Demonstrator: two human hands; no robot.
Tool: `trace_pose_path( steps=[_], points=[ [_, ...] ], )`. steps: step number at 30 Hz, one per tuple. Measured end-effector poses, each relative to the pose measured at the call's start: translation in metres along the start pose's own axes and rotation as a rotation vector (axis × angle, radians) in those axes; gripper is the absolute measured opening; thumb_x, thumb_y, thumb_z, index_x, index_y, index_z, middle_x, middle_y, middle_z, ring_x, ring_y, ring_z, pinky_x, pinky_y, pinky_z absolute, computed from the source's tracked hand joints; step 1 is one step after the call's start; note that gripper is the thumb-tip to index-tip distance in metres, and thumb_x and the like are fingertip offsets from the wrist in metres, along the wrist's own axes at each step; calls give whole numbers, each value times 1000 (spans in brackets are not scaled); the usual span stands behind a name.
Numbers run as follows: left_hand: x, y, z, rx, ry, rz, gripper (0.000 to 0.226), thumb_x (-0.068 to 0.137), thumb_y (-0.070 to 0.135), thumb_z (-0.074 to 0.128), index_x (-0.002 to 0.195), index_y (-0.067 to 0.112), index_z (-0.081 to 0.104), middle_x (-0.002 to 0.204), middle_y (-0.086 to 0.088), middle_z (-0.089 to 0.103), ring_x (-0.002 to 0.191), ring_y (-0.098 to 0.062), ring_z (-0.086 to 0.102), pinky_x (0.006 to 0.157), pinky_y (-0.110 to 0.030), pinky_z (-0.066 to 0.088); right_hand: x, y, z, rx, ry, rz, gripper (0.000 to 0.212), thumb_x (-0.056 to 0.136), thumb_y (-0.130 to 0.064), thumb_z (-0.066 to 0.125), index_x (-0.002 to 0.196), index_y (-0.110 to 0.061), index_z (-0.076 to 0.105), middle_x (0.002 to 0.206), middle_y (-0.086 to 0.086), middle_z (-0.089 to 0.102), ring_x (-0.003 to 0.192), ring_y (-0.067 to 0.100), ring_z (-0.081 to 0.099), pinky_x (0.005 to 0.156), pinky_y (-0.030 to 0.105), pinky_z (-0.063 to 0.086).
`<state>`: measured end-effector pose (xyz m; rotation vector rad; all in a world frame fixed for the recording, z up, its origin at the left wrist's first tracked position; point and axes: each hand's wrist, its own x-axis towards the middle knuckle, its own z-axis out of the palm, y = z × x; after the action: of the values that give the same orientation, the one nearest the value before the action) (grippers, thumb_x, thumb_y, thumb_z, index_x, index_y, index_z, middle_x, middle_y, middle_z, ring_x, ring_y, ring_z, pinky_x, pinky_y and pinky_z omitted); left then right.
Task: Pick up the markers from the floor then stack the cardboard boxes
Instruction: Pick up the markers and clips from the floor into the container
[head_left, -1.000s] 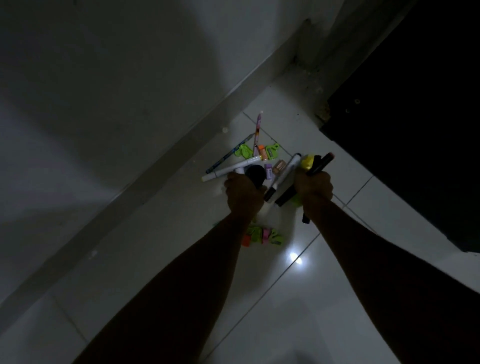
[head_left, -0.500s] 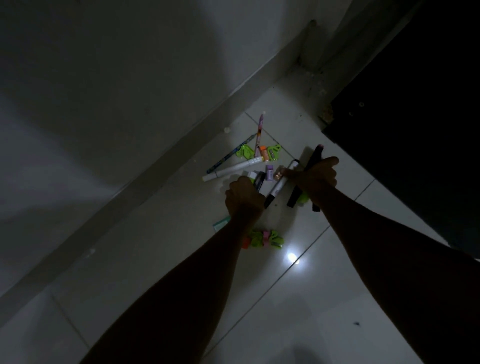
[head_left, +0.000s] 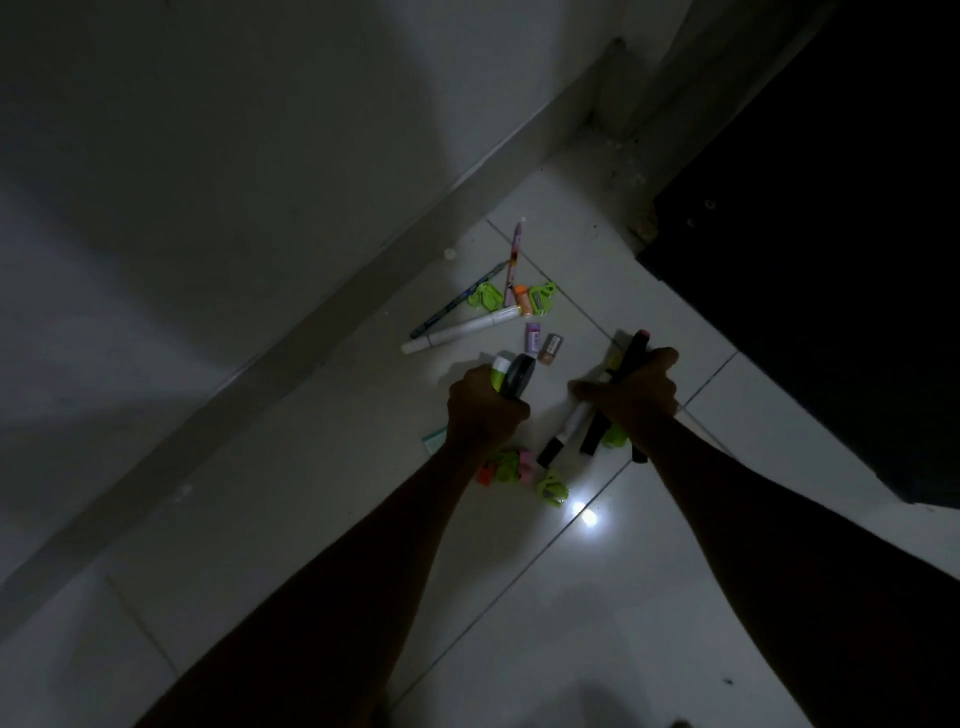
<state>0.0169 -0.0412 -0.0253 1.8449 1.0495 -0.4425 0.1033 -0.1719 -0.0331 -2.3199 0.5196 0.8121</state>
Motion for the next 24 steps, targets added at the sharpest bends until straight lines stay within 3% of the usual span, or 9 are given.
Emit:
trace_pose_path(
  steps=[9,13,16,18,20,22,24],
  points=[
    [-6,-15,-6,70,-35,11,35,74,9,71,107,6,62,106,-12,67,94,-25,62,73,-23,42,-7,3,4,26,81,49,68,76,-19,76,126,-2,35,127,19,52,114,36,55,83,37,47],
    [-10,-17,-6,77,-36,21,30,75,13,69,104,7,60,100,-11,66,94,-29,63,76,-29,49,-4,9,-2,52,71,50,69,75,-23,77,126,0,37,128,20,52,115,36,55,90,41,51],
    [-14,-18,-10,126,-40,39,37,76,13,69,110,6,57,104,-12,65,97,-30,64,84,-35,53,1,7,-11,53,88,6,58,81,-22,71,126,1,43,127,19,54,113,35,57,81,34,48],
    [-18,-21,-11,127,-70,51,36,79,14,69,111,8,54,94,-5,66,87,-22,65,76,-27,54,8,1,-18,2,90,-41,53,84,-21,68,127,1,45,127,19,56,113,34,57,80,32,46],
    [-27,-26,-10,86,-104,52,36,77,17,73,105,13,51,83,3,66,76,-14,65,68,-20,56,14,-5,-21,-93,40,-85,60,83,-26,70,130,-1,42,130,19,54,117,34,54,89,35,47],
    [-33,-31,-4,65,-114,74,43,73,26,75,107,15,50,92,-5,71,86,-23,69,77,-37,59,18,-9,-22,-189,-23,-107,72,80,-33,74,135,-3,37,133,18,50,122,35,50,96,38,45],
    [-39,-33,3,156,-119,121,50,78,33,71,120,16,49,106,-9,67,101,-27,64,86,-42,55,19,-11,-22,-248,-49,-98,75,79,-33,74,137,-5,35,134,18,49,123,35,50,96,38,45]
  ],
)
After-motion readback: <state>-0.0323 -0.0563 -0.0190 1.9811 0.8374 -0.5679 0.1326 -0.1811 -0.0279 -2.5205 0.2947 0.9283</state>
